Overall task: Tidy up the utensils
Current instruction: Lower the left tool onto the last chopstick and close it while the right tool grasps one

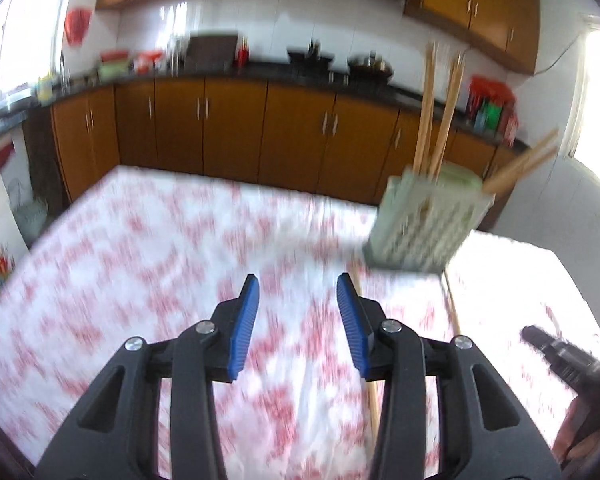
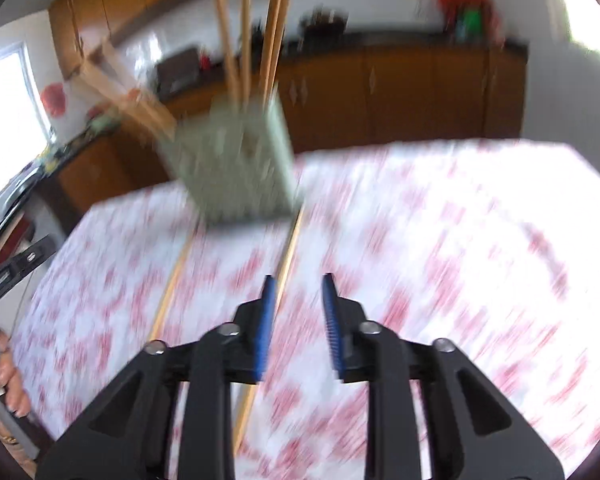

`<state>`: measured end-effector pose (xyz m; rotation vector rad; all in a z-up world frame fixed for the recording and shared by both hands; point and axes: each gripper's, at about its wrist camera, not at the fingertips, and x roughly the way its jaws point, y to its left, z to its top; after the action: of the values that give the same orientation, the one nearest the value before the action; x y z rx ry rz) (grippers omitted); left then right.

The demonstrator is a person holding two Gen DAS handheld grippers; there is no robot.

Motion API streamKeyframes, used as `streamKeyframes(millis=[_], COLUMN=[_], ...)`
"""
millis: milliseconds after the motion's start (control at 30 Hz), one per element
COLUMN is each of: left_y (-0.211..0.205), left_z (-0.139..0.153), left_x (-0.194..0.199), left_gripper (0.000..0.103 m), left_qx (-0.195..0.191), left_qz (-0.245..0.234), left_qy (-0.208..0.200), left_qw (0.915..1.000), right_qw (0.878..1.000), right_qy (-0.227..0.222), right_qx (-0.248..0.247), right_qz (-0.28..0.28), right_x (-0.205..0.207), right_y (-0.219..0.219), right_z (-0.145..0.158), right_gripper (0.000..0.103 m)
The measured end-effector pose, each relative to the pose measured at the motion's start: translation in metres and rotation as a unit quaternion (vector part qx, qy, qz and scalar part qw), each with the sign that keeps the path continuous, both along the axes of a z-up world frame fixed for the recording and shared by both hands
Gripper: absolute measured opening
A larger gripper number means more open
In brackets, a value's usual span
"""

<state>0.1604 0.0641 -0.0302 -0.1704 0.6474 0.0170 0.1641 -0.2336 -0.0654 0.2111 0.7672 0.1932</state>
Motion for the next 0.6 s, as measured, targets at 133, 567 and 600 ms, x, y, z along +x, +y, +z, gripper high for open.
streamKeyframes(millis=[133,567,600], left_y=[-0.017,-0.073,-0.077], left_z=[-0.021,-0.054,-0.056], left_x=[-0.003,0.009,0.009], left_gripper=[0.041,0.041,0.041], left_qx=[0.003,0.040,0.046], left_qz=[-0.025,-0.084,-0.085], left_qy=[0.027,0.083,0.086], left_qw=[0.9993,0.9921,0.9916], right_qw=[0.999,0.998,0.998], right_qy=[0.037,0.055,0.056], right_qx=[0.004,-0.016,-0.013], right_qz=[0.027,-0.026,-0.030], right_x=[-0.002,0.003,0.002], right_y=[0.022,0.003,-0.002], right_z=[-0.024,-0.047,-0.046], right_gripper=[0.021,0.008,0.008])
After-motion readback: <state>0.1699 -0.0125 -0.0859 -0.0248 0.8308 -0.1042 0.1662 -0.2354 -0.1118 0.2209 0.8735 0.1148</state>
